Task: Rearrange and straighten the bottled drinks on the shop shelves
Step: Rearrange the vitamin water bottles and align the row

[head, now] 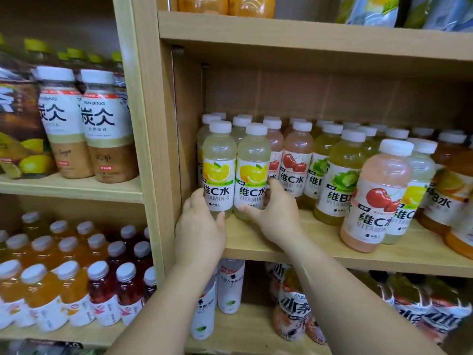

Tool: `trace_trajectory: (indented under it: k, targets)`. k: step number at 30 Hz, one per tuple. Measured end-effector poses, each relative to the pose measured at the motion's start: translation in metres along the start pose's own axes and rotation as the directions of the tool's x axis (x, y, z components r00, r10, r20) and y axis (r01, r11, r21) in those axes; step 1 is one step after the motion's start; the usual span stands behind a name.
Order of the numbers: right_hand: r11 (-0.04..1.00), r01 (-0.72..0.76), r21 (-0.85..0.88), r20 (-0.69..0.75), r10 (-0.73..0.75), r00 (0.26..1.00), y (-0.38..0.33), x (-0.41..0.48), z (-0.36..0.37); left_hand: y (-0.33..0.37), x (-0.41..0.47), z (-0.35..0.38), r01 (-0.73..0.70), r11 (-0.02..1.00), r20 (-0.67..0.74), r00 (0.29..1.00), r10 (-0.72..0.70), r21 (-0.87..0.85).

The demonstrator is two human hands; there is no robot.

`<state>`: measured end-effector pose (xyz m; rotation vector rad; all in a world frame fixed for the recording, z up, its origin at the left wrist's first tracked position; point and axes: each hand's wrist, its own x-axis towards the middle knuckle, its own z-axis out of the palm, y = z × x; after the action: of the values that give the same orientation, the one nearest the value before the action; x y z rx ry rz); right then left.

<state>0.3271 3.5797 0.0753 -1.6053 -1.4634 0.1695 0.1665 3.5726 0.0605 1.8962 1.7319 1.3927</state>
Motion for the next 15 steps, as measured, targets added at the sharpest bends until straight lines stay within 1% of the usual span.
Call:
trace_trajectory:
  k: [3, 5, 6, 11, 15]
  targets:
    - [0.999, 0.013, 0.035, 0.038, -0.015, 0.999, 0.006, 0.001, -0.001, -0.009, -0.01, -0.004, -0.113, 0.993, 0.023, 0.993, 0.112, 0.018]
    - [0.999, 0.021, 0.028, 0.061, -0.022, 0.998, 0.008, 0.002, -0.002, -0.018, -0.017, -0.004, -0.215, 0.974, 0.041, 0.976, 0.213, 0.073]
    - [1.0, 0.026, 0.015, 0.054, -0.027, 0.998, 0.008, 0.003, -0.001, -0.021, -0.019, -0.004, -0.244, 0.964, 0.046, 0.97, 0.241, 0.101]
    - [0.999, 0.024, 0.028, 0.047, -0.025, 0.999, -0.001, 0.009, 0.008, -0.017, -0.021, -0.008, -0.221, 0.948, 0.131, 0.972, 0.195, 0.229]
    - [0.999, 0.031, 0.017, 0.039, -0.032, 0.999, -0.003, 0.009, 0.012, -0.004, -0.016, -0.014, -0.18, 0.945, 0.251, 0.962, 0.111, 0.273]
